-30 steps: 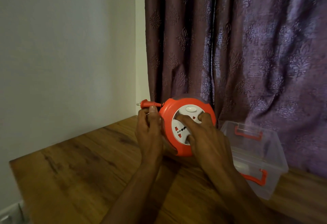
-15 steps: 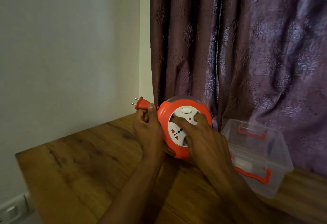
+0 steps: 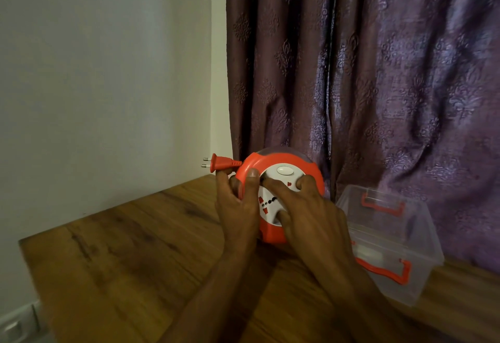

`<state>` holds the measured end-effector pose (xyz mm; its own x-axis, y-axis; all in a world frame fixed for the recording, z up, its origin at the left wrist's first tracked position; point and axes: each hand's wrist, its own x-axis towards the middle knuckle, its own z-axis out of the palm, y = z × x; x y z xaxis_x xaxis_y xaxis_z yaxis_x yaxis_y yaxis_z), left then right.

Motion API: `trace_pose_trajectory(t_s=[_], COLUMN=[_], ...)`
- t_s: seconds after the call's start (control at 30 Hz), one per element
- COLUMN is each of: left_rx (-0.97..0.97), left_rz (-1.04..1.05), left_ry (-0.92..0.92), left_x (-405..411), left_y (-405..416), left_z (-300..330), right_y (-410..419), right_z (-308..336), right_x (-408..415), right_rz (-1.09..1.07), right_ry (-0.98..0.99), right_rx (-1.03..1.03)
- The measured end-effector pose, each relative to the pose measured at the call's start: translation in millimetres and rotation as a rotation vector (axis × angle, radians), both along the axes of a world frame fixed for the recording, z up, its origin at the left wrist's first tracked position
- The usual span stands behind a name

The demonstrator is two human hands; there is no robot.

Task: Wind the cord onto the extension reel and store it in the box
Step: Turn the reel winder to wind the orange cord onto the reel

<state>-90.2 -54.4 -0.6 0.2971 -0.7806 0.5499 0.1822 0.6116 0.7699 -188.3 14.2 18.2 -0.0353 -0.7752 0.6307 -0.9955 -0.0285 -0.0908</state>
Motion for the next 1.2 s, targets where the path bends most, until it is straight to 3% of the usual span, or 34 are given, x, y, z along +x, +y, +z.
trace_pose_trajectory(t_s=[1.0,1.2], left_rx=[-0.037,0.011], left_rz=[0.071,0.086], left_ry=[-0.062,-0.046], left_x=[-4,0], left_y=[-8,-2], left_z=[-6,-3], right_y=[-8,-3], right_z=[-17,-12], right_x=[7,10], right_rz=[-0.055,0.016], right_ry=[-0.360,-0.379], right_rx=[-0.109,-0.020])
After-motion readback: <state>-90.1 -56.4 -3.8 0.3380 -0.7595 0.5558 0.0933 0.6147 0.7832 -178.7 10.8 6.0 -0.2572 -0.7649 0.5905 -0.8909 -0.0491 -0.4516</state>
